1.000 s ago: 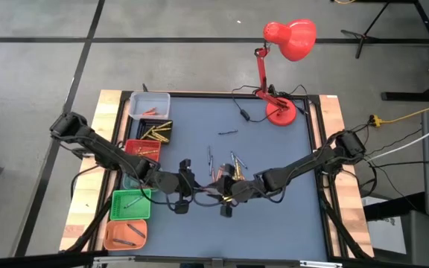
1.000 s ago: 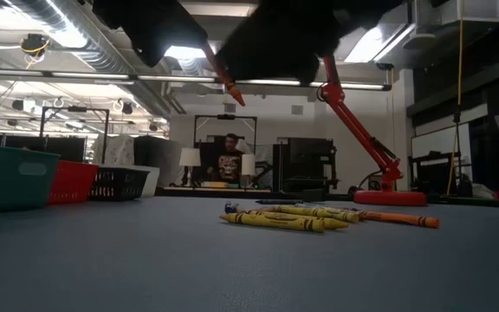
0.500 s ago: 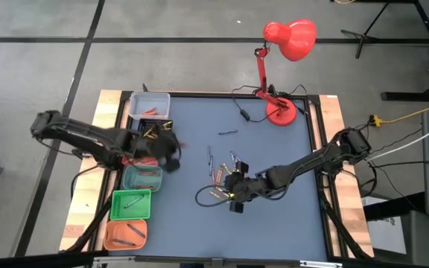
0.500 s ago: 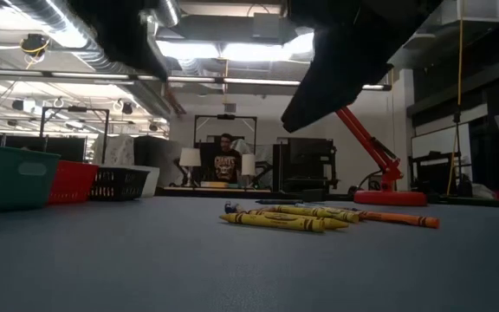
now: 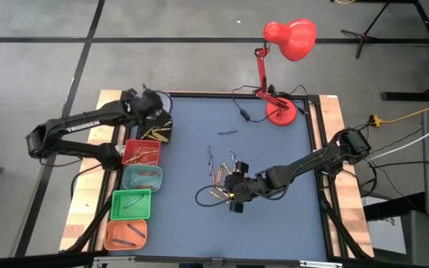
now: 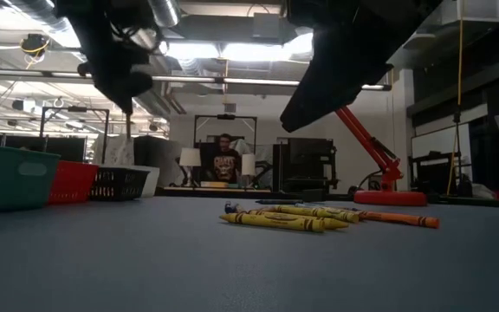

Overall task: Sort crayons
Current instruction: Put the orange crayon into the transparent bin

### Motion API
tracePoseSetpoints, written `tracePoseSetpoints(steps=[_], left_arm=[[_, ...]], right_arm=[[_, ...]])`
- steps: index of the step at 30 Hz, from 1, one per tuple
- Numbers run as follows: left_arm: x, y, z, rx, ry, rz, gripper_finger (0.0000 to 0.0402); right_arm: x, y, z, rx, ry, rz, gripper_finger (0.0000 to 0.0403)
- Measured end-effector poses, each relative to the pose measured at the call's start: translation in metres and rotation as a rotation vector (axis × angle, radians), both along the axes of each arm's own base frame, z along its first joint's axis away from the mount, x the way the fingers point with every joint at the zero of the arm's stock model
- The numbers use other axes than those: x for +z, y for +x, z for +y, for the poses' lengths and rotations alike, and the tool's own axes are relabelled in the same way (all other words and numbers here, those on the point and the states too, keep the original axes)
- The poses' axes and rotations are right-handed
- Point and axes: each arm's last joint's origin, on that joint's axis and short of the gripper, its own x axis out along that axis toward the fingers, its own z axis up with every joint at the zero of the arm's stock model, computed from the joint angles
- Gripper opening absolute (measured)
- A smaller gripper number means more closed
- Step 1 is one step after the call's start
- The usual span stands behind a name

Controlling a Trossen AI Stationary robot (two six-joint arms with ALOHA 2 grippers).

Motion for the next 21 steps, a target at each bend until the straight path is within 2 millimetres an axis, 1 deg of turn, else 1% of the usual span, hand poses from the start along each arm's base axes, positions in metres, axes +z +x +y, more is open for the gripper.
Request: tracePoseSetpoints(steps=[5,10,16,21], left_arm=[[-0.011,-0.006,0.030,0.124,-0.032,0.015,0.0013],[-0.029,-0.007,0.053,0.208,-0.081,0.075,0.0013],[-0.049,-0.003,0.070,0.249,-0.118,0.119,0.0016],[-0.061,0.001,0.077,0.260,-0.142,0.149,0.0041]], right_arm=[[0.000,0.000,0.000,-0.001,-0.001,0.001,0.0170],[0.000,0.000,0.000,-0.001,-0.002,0.002,0.0170],[-0.001,0.000,0.000,-0.001,-0.003,0.003,0.0170],[-0.001,0.000,0.000,-0.001,-0.003,0.003,0.0170]])
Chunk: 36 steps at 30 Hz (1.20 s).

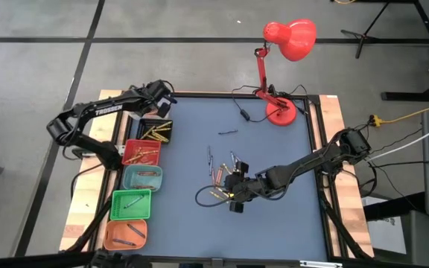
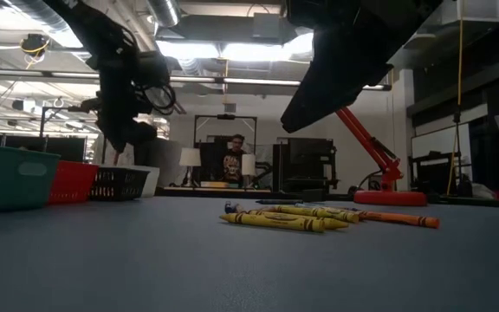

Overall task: Sort crayons
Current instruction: Put the orange crayon into the transparent bin

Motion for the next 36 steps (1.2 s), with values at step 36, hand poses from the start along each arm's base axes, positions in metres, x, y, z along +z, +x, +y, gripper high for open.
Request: tracePoseSetpoints(steps=[36], left_arm=[[-0.007,0.004,0.000,-0.037,-0.078,-0.048,0.0080]], right_arm=[[-0.021,-0.043,0.009,-0.409,0.131,0.293,0.0170]])
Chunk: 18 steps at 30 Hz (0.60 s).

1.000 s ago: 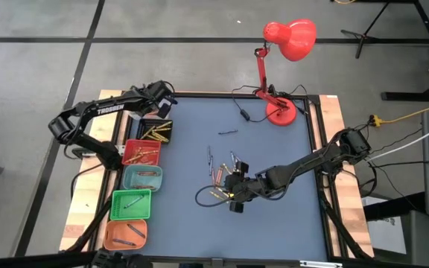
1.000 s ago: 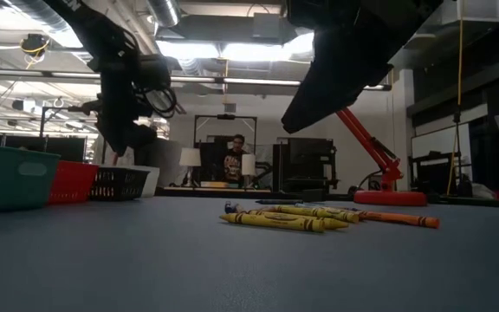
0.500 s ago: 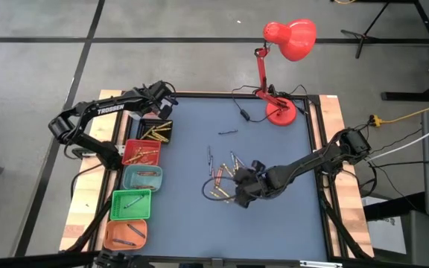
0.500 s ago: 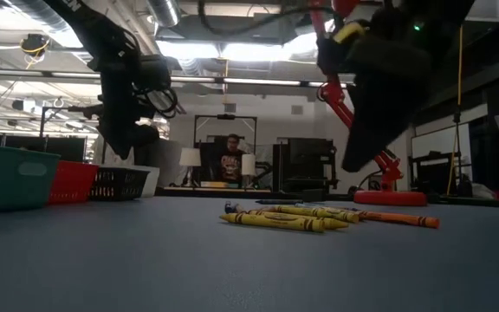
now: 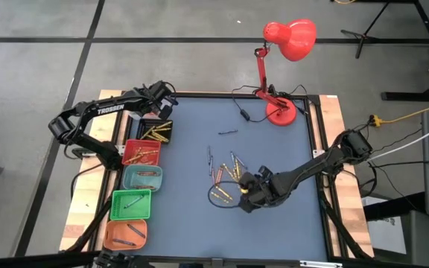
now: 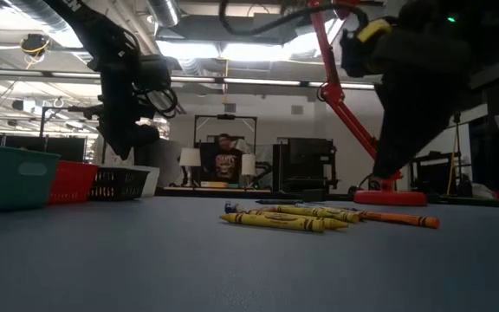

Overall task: Sort crayons
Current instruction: Put the orange crayon into the transparent bin

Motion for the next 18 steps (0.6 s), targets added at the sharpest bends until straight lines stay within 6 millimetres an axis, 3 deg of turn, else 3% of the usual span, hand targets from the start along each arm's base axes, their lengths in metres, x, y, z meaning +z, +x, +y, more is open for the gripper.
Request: tracePoseSetpoints(steps=[10,18], left_arm=[[0.000,0.000,0.000,-0.001,0.000,-0.001,0.0080],[0.000,0.000,0.000,0.000,0.000,-0.001,0.0080]], right_arm=[[-0.032,-0.017,-0.007,-0.068,0.030,0.015,0.0170],[-0.041,-0.018,-0.008,-0.063,0.055,-0.025,0.0170]])
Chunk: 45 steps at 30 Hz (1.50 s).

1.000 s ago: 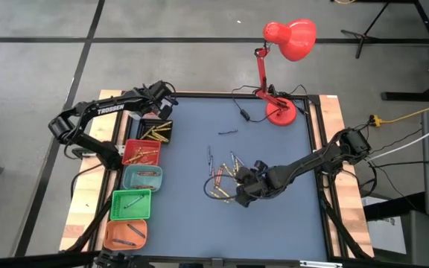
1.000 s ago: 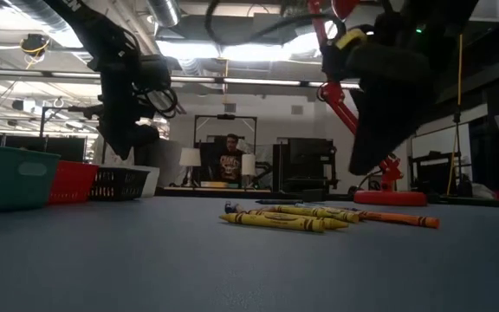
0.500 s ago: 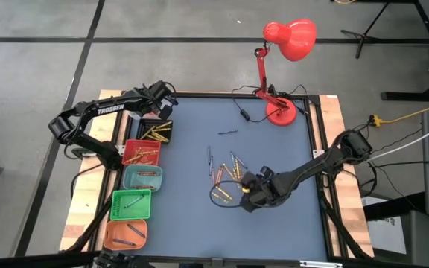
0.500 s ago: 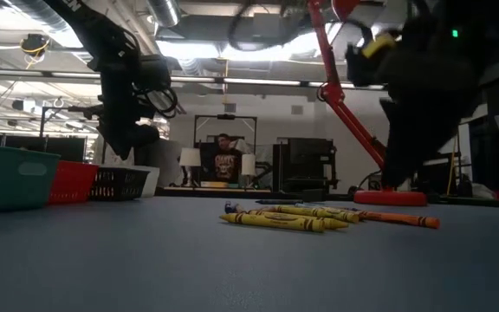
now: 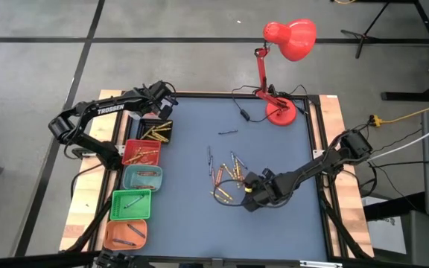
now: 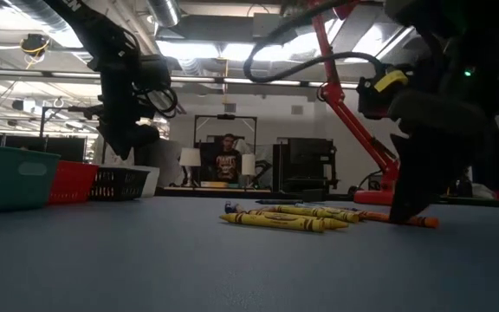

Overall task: Sort crayons
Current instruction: Put the orange crayon into the transparent bin

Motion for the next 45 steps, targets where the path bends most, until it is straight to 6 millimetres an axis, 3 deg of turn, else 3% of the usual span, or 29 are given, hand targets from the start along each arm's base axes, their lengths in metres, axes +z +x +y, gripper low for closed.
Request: tracePoseSetpoints(steps=[8,21,26,34,45], left_arm=[[0.000,0.000,0.000,0.002,-0.004,-0.008,0.0080],[0.002,0.014,-0.003,-0.036,-0.018,-0.165,0.0080],[0.006,0.032,-0.011,-0.114,0.043,-0.235,0.0080],[0.014,0.065,-0.035,-0.291,0.070,-0.373,0.0080],[0.014,0.099,-0.098,-0.822,-0.259,-0.539,0.0080]], right_arm=[[-0.003,-0.002,-0.001,-0.001,-0.009,0.005,0.0157],[-0.003,-0.003,-0.002,-0.005,-0.026,0.007,0.0021],[-0.003,-0.003,-0.002,-0.006,-0.030,0.004,0.0009],[-0.002,-0.002,-0.003,-0.007,-0.070,-0.020,0.0017],[0.007,0.016,0.002,0.072,-0.139,-0.229,0.0012]])
